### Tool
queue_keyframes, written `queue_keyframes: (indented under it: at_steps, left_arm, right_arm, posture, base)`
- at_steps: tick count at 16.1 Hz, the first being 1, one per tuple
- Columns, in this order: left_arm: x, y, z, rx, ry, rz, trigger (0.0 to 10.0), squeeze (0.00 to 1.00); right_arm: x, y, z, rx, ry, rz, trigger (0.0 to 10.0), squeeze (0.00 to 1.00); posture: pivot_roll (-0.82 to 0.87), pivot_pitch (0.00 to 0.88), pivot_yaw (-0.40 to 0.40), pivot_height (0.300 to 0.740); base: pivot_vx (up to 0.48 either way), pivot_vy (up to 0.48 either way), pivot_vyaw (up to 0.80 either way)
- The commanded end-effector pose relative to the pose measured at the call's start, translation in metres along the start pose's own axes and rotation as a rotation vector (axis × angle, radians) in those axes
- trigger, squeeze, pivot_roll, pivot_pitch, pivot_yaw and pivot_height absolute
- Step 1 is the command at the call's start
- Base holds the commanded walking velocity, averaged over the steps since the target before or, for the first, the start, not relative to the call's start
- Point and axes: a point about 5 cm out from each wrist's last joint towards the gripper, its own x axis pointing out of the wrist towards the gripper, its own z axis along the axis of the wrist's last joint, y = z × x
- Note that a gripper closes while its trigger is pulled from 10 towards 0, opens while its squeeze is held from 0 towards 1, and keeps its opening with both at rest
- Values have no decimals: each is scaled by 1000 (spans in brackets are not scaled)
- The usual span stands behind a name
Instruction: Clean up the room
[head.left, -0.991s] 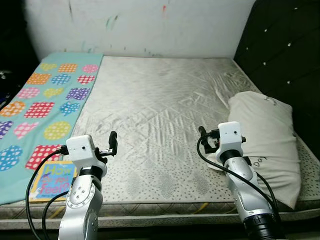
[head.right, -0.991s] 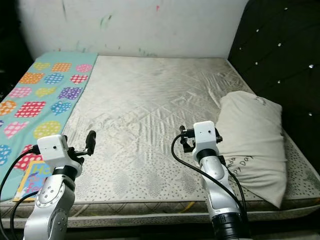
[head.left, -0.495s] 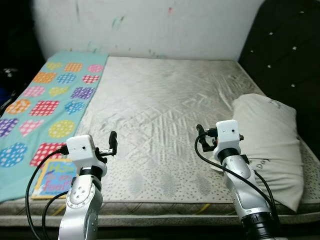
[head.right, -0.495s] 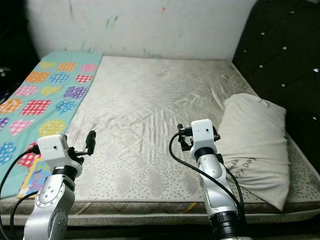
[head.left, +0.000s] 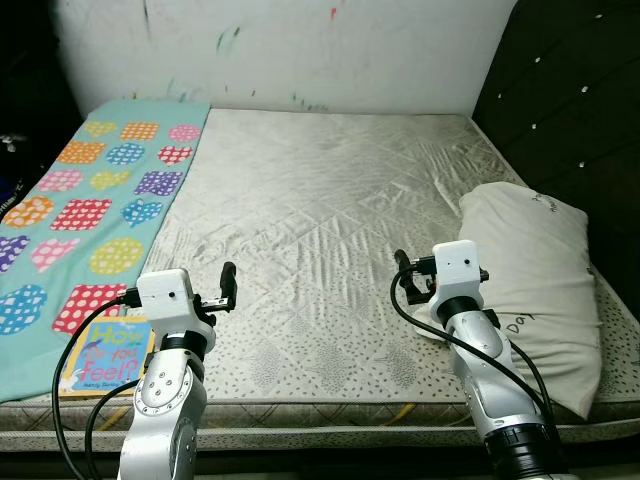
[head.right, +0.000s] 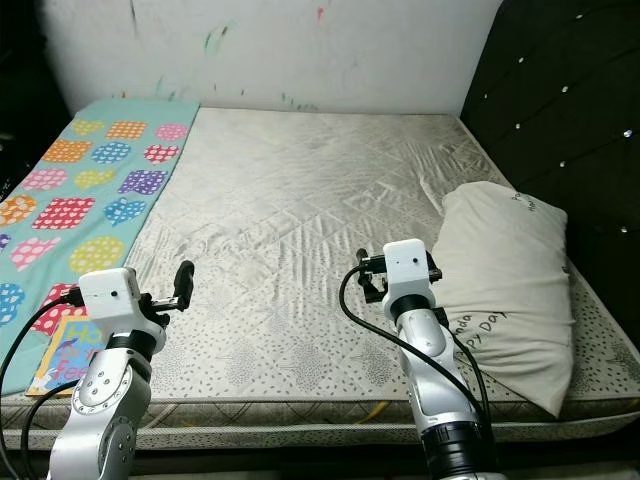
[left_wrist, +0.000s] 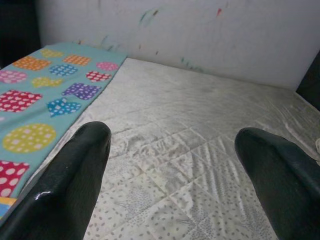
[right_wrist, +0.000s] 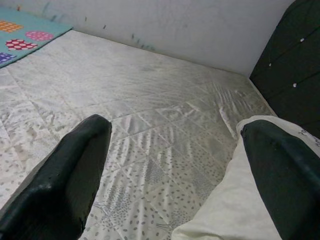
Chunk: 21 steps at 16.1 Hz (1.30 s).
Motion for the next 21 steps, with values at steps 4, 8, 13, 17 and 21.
queue_keyframes:
  at_steps: [4, 8, 13, 17, 21]
  left_arm:
    - [1, -1, 0, 14, 4, 9, 10000, 0]
    - [1, 0, -1, 21, 9, 13, 10000, 0]
    - [1, 1, -1, 26, 11, 16, 10000, 0]
    - [1, 1, -1, 27, 6, 18, 10000, 0]
    - [1, 1, -1, 28, 7, 24, 10000, 0]
  right_arm:
    - [2, 0, 2, -10, -8, -3, 10000, 0]
    - [2, 0, 2, -14, -6, 1, 10000, 0]
    - [2, 0, 2, -18, -8, 7, 10000, 0]
    - [2, 0, 2, -28, -11, 12, 10000, 0]
    - [1, 2, 2, -28, -16, 29, 10000, 0]
  posture:
    - [-54, 0, -47, 740]
    - [-55, 0, -48, 740]
    - [-57, 0, -48, 740]
    - [-57, 0, -50, 740]
    - [-58, 0, -49, 740]
  base:
    - [0, -314, 0]
    - [0, -313, 0]
    - [0, -314, 0]
    - [0, -314, 0]
    - [0, -315, 0]
